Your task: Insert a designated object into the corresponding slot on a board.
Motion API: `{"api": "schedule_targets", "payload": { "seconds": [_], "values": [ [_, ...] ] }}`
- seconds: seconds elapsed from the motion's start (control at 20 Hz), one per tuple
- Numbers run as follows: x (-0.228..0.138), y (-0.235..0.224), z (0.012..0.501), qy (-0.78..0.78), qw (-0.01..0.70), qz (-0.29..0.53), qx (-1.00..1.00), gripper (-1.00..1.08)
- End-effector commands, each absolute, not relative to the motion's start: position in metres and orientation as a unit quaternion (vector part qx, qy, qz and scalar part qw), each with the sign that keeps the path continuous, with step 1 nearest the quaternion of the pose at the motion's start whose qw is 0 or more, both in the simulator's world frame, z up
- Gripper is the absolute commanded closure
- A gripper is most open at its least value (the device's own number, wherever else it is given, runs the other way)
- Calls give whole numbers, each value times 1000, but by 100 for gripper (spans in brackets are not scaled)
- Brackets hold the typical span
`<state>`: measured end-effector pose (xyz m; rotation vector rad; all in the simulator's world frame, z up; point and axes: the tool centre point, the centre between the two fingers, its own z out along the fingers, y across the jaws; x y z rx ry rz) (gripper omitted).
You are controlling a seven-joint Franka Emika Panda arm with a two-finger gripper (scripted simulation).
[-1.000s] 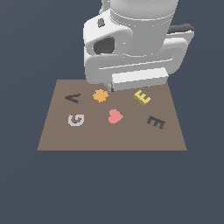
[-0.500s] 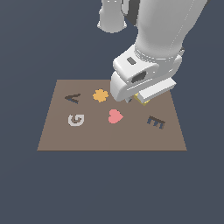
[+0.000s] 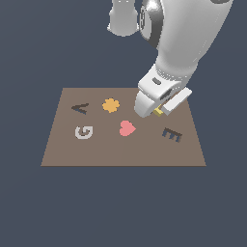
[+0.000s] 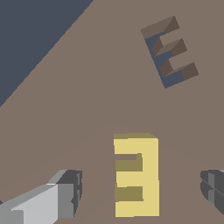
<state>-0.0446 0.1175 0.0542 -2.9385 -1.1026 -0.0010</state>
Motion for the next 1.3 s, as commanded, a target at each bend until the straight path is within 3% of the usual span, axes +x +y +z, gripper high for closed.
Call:
{"api": "schedule_targets", "payload": {
  "seconds": [0.0, 0.9, 0.95, 1.25],
  "values": [
    [-48, 119, 49, -363, 1, 0, -932, -92],
    [-47, 118, 30, -361, 0, 0, -932, -92],
    [-47, 118, 30, -361, 0, 0, -932, 108],
    [-47, 118, 30, -361, 0, 0, -932, 108]
  ]
}}
